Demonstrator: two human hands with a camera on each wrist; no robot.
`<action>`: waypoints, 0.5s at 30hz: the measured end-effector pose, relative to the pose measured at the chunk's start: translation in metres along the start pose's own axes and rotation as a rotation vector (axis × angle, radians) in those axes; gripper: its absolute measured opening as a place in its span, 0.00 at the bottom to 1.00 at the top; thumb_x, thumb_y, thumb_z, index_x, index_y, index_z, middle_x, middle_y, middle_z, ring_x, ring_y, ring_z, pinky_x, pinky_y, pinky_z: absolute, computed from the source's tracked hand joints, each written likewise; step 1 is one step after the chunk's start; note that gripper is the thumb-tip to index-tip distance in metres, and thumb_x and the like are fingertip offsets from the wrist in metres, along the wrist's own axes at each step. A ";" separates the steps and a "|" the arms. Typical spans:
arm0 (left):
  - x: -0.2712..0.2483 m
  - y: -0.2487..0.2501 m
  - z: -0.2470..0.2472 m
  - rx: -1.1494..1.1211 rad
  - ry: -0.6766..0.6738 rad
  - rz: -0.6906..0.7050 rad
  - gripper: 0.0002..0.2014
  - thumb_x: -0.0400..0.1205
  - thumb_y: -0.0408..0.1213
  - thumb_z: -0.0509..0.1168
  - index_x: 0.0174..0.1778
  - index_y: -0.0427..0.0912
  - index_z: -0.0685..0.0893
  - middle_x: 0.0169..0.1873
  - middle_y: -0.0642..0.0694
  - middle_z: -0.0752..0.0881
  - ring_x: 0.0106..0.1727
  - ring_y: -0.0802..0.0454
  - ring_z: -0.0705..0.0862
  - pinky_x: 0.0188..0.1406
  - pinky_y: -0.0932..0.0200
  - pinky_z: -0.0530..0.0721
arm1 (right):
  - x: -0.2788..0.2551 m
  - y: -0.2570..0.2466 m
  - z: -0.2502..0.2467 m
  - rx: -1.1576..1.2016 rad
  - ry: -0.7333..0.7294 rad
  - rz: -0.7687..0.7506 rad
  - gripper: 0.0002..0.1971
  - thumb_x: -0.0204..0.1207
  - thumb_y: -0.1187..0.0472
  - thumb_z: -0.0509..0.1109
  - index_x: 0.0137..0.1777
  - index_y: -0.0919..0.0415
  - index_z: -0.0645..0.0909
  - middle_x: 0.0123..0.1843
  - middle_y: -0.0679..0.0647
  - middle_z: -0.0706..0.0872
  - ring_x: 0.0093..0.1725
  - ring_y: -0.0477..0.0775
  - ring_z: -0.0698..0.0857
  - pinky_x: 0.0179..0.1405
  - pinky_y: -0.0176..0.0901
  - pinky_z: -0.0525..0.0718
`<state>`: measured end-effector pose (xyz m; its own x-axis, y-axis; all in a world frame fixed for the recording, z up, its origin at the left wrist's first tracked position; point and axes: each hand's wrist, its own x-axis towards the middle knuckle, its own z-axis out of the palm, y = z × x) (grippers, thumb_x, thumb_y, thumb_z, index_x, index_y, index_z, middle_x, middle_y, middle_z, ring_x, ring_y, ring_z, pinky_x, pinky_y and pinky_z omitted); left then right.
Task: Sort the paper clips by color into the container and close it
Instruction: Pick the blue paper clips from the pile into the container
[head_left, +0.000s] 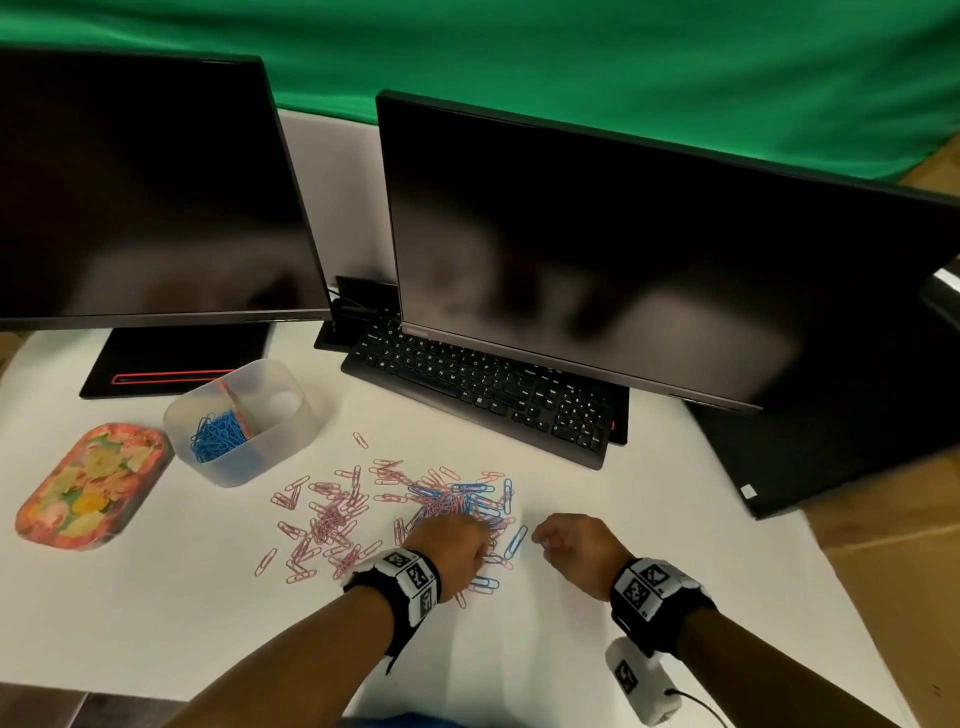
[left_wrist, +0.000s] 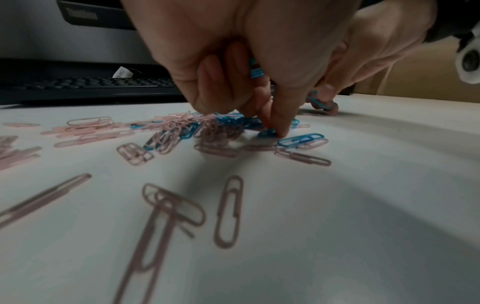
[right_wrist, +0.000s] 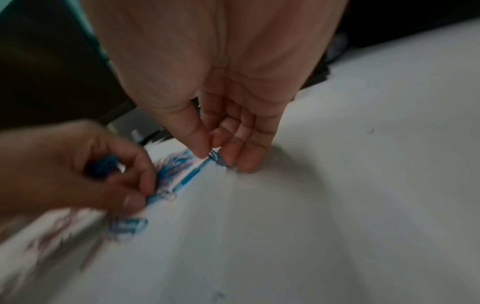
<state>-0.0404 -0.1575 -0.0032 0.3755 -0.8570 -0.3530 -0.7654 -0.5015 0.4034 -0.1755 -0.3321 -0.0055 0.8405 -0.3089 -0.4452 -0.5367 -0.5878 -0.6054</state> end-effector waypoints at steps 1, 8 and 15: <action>0.000 0.000 -0.001 -0.013 -0.001 -0.004 0.07 0.81 0.39 0.62 0.50 0.46 0.84 0.52 0.47 0.85 0.53 0.45 0.84 0.54 0.54 0.82 | 0.000 0.001 -0.002 0.073 0.011 0.018 0.11 0.76 0.66 0.66 0.46 0.49 0.85 0.39 0.38 0.83 0.38 0.38 0.80 0.38 0.20 0.72; -0.002 -0.014 -0.003 -0.157 0.057 -0.030 0.04 0.79 0.38 0.64 0.44 0.47 0.83 0.44 0.52 0.81 0.48 0.50 0.83 0.48 0.58 0.81 | 0.008 -0.015 -0.011 0.462 -0.045 0.072 0.17 0.71 0.80 0.60 0.38 0.59 0.84 0.36 0.56 0.86 0.32 0.51 0.79 0.30 0.38 0.76; -0.001 -0.021 -0.019 -0.565 0.007 -0.169 0.12 0.80 0.34 0.63 0.58 0.48 0.85 0.42 0.52 0.83 0.45 0.55 0.83 0.48 0.65 0.80 | 0.017 -0.032 -0.008 0.547 -0.069 0.160 0.17 0.75 0.80 0.54 0.41 0.61 0.80 0.31 0.53 0.78 0.27 0.49 0.78 0.24 0.34 0.71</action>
<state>-0.0150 -0.1480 0.0043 0.4730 -0.7597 -0.4463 -0.2983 -0.6147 0.7302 -0.1432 -0.3247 0.0113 0.7489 -0.3020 -0.5899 -0.6324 -0.0595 -0.7724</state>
